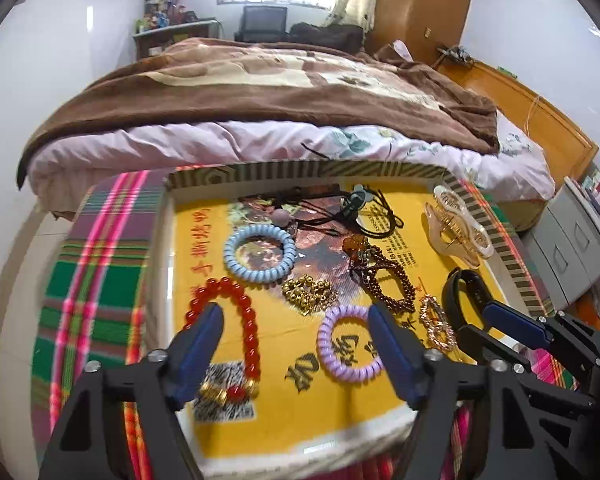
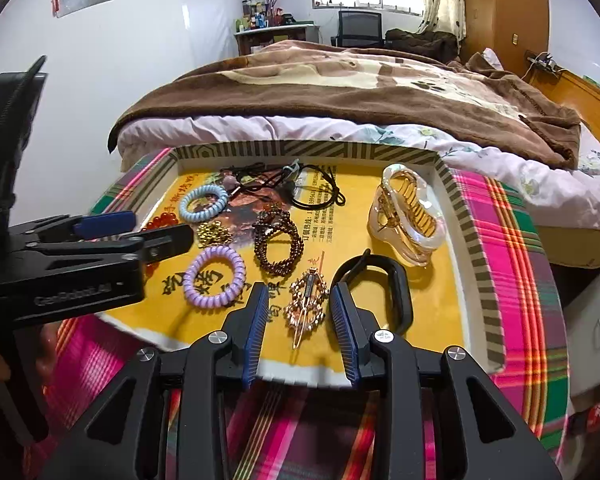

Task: Organize jewelry

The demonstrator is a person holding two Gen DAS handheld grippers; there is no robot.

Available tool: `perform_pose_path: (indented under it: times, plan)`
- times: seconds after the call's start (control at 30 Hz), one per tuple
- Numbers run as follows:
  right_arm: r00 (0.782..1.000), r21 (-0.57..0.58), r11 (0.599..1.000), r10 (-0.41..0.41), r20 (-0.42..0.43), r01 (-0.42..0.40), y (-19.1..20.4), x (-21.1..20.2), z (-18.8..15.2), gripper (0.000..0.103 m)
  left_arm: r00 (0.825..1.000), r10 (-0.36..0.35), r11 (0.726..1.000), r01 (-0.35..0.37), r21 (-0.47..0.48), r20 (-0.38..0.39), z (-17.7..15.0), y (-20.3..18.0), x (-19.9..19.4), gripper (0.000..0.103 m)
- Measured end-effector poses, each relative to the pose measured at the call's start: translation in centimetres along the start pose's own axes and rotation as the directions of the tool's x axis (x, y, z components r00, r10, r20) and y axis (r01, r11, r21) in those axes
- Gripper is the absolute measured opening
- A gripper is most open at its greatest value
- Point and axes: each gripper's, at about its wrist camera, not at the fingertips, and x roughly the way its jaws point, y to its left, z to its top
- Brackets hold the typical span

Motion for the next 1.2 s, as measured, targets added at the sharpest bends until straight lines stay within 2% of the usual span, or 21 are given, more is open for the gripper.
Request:
perform_pose_path:
  times: [0.13,0.17,0.2,0.27,0.47,0.53,0.67,0.77,1.0,1.2]
  plan:
    - [1.000,0.012,1.000,0.002,0.024,-0.002,0.1,-1.9,-0.6,0.035,0.999,0.026,0.999,-0.025,-0.030,0.029,-1.0,0.1,-2.9,0.081]
    - [1.000,0.014,1.000,0.001,0.031,-0.002,0.2,-2.5,-0.8,0.039,0.999,0.034,0.999,-0.032,-0.041,0.040,-1.4,0.1,-3.7,0.083]
    - [0.999,0.014,1.000,0.003,0.035,-0.003,0.3,-2.9,-1.0,0.050,0.998,0.037,0.998,-0.035,-0.048,0.050,-1.7,0.2,-4.3,0.086]
    - [0.999,0.018,1.000,0.011,0.053,-0.012,0.5,-4.2,-1.5,0.060,0.995,0.058,0.997,-0.054,-0.054,0.079,-2.7,0.1,-6.0,0.088]
    - [0.995,0.028,1.000,-0.001,0.103,-0.002,1.4,-7.3,-2.9,0.060,0.986,0.117,0.992,-0.111,-0.062,0.117,-5.8,-0.9,-9.3,0.091]
    - [0.994,0.025,1.000,-0.015,0.108,0.012,1.7,-7.8,-3.4,0.060,0.980,0.151,0.988,-0.146,-0.051,0.126,-6.9,-1.3,-10.0,0.091]
    - [0.994,0.039,0.998,-0.043,0.103,0.039,2.1,-8.5,-4.8,0.060,0.979,0.163,0.986,-0.157,-0.058,0.124,-9.0,-1.5,-11.2,0.091]
    - [0.994,0.047,0.998,-0.042,0.105,0.037,2.2,-9.1,-5.5,0.060,0.972,0.195,0.981,-0.191,-0.041,0.131,-10.2,-1.6,-11.9,0.091]
    - [0.991,0.074,0.996,-0.053,0.120,0.044,2.2,-10.0,-6.3,0.060,0.962,0.221,0.975,-0.217,-0.043,0.161,-11.5,-1.9,-13.4,0.091]
    - [0.992,0.078,0.996,-0.051,0.114,0.043,2.3,-10.0,-6.7,0.060,0.968,0.201,0.979,-0.196,-0.050,0.152,-11.8,-2.2,-13.7,0.091]
